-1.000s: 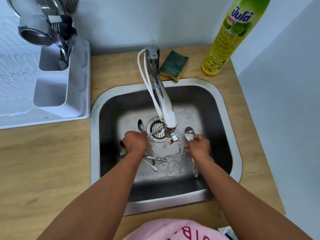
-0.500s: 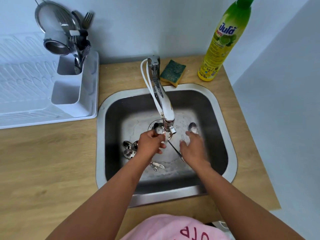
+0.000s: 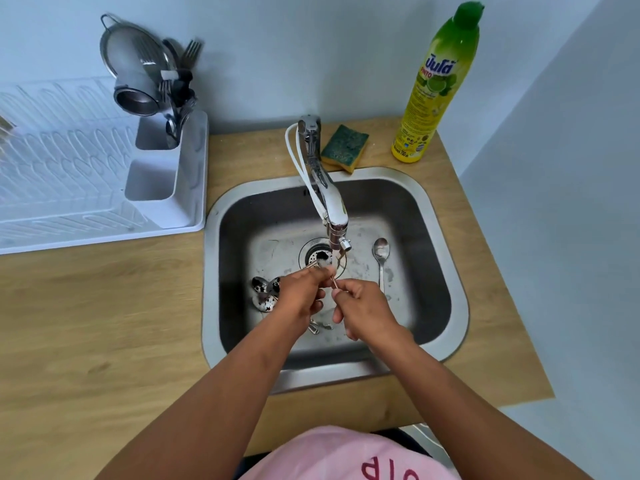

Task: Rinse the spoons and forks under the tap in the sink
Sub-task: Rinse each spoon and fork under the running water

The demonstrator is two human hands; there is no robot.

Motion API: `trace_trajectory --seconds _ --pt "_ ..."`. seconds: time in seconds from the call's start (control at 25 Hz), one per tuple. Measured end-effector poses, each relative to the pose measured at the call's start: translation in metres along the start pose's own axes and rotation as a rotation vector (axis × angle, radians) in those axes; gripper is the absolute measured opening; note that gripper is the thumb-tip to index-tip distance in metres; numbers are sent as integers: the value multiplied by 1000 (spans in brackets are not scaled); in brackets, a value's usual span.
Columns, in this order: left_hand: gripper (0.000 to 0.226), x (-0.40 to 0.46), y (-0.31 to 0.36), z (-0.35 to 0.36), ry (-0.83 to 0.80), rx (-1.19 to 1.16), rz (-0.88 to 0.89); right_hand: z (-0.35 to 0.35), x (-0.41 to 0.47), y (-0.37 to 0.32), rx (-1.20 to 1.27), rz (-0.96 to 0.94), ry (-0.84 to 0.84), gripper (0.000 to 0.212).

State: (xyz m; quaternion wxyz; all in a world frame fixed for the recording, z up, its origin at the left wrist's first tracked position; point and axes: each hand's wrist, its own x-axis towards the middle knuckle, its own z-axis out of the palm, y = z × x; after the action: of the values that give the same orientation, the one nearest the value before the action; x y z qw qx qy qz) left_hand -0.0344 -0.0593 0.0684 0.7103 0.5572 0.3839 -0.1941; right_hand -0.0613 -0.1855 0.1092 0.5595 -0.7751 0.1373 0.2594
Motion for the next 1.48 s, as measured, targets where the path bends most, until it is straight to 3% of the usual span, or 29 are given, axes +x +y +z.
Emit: trace_trajectory --seconds 0.36,0.56,0.8,0.92,1.12,1.28,1.36,1.48 --pt "8 2 22 18 30 78 64 0 -11 -6 127 50 80 21" --pt "20 1 23 24 64 87 85 -3 -12 -8 162 54 41 20" --pt "17 -6 17 20 -96 -15 113 -5 19 -25 651 208 79 14" --pt "28 -1 22 13 -165 -68 142 -6 28 -19 819 306 -22 19" --pt "12 3 28 7 -109 24 307 -7 32 -8 972 404 -241 29" --pt "25 3 34 6 -139 -69 204 -8 31 -16 911 354 -175 20" --pt "21 1 33 6 -177 -112 133 -6 29 -18 838 260 -91 6" --pt "18 0 30 5 -179 -110 116 -4 28 -15 708 168 -6 6"
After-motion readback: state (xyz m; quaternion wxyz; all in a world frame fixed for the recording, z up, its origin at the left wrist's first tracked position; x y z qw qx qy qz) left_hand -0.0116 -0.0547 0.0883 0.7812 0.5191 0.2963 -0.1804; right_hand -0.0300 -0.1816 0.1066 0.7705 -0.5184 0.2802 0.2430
